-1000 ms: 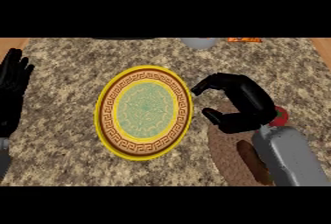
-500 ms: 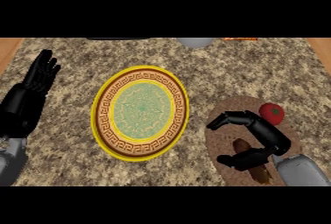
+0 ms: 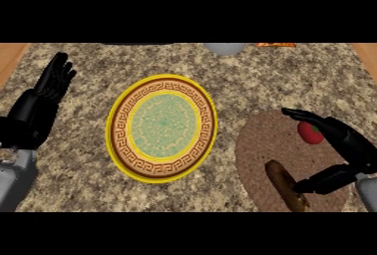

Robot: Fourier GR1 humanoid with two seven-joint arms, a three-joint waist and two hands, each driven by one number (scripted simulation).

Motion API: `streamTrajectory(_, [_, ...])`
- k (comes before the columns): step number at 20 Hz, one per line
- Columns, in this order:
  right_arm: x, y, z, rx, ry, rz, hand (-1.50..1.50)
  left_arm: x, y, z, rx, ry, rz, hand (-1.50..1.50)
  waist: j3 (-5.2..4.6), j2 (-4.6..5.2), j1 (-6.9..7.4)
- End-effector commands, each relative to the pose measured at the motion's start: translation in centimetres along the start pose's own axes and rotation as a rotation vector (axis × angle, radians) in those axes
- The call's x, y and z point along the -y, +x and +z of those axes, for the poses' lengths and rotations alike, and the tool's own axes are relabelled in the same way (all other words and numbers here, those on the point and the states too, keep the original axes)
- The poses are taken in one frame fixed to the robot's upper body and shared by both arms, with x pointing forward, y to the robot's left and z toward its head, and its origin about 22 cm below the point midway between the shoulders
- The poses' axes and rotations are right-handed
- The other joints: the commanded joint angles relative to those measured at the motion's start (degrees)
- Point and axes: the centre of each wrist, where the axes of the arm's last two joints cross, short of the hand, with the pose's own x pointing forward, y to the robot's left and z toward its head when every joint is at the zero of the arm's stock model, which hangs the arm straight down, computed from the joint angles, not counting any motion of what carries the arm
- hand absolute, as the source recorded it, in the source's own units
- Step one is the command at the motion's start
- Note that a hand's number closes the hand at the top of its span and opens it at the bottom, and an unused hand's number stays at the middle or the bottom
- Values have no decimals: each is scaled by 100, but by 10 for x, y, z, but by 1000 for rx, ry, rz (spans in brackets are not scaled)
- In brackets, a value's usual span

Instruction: Pick the tomato from the placemat and place it in the plate

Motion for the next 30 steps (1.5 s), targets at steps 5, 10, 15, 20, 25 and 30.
streamTrajectory(5, [74,67,-16,-279,166,441,-150,0,-5,-2,-8,10,2,0,-18,-19,-38])
streamTrajectory(10, [79,96,-33,-493,391,646,-150,4,-7,1,1,-4,-20,0,-17,-12,29])
streamTrajectory(15, [66,95,-40,-668,573,691,-150,2,1,1,2,-20,3,0,-8,-9,68])
streamTrajectory(20, [59,69,-57,-725,572,726,-150,-8,1,-5,4,-10,9,0,-2,21,110])
streamTrajectory(25, [32,50,-47,-736,547,788,-150,8,1,8,9,-12,-10,0,0,3,86])
streamTrajectory(30, [70,35,-43,-838,551,835,-150,26,0,4,-7,-22,8,0,1,15,101])
